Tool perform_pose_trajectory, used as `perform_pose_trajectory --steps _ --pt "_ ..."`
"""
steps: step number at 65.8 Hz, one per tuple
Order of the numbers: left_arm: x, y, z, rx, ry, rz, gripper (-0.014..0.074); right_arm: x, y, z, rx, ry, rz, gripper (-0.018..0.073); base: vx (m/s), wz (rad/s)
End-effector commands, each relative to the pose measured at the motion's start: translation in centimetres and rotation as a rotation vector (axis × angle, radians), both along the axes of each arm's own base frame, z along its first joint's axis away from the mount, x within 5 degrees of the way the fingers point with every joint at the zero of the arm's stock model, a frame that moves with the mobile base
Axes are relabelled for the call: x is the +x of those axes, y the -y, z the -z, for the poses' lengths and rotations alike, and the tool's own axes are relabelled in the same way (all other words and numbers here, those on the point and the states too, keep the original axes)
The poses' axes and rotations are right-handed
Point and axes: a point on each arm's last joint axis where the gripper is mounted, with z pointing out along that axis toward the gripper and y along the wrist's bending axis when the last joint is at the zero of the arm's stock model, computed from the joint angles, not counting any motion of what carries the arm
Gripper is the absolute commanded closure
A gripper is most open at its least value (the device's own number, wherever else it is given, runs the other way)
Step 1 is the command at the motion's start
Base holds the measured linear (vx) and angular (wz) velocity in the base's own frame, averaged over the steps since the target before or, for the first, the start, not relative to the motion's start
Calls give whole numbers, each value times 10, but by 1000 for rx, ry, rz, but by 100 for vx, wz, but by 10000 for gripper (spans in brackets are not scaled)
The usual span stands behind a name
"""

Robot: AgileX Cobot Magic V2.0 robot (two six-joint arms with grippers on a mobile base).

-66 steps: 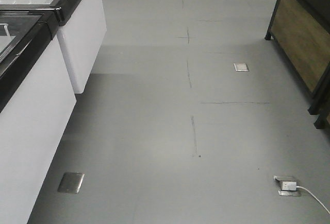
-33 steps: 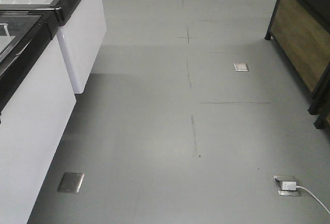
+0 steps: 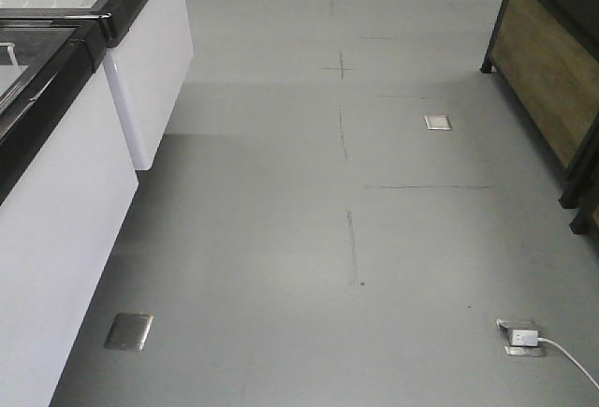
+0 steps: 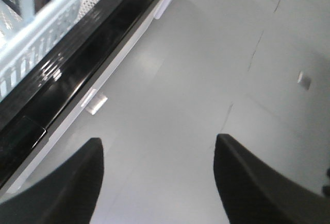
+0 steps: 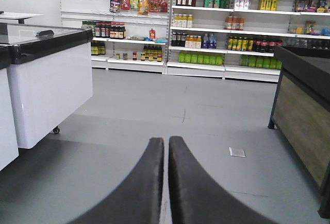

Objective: Left arm holds basket, right arm returns cookies

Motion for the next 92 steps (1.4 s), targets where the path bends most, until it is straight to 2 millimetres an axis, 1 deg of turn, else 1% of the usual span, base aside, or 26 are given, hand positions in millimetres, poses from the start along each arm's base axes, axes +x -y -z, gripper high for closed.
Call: perform_pose_trajectory --steps 1,11,19,28,36,49,54,60,67,77,83,88,92 --pt "-10 -21 -26 -62 161 -43 167 0 0 -1 -6 71 6 569 0 0" --pt "-23 -58 -27 -195 261 -183 167 0 0 -1 -6 71 6 569 0 0" --pt "-30 -86 -26 -220 343 -279 167 0 0 -1 -6 71 6 569 0 0" --pt "-27 -112 -20 -249 410 -336 167 0 0 -1 -6 71 6 569 0 0" --pt "-18 -136 -8 -319 476 -348 156 0 0 -1 -6 71 6 569 0 0" --pt "8 -162 16 -458 585 -263 67 0 0 -1 -6 71 6 569 0 0" --pt "15 -172 26 -527 619 -265 36 0 0 -1 -6 71 6 569 0 0" --pt "22 -182 33 -595 681 -278 13 0 0 -1 -6 71 6 569 0 0" --pt "27 -192 38 -613 747 -281 6 0 0 -1 -6 71 6 569 0 0" --pt "35 -205 50 -689 836 -286 6 0 0 -1 -6 71 6 569 0 0" --pt "39 -211 61 -711 820 -297 6 0 0 -1 -6 71 6 569 0 0" --pt "42 -215 66 -720 813 -299 6 0 0 -1 -6 71 6 569 0 0" --pt "45 -219 65 -716 818 -288 6 0 0 -1 -6 71 6 569 0 0"
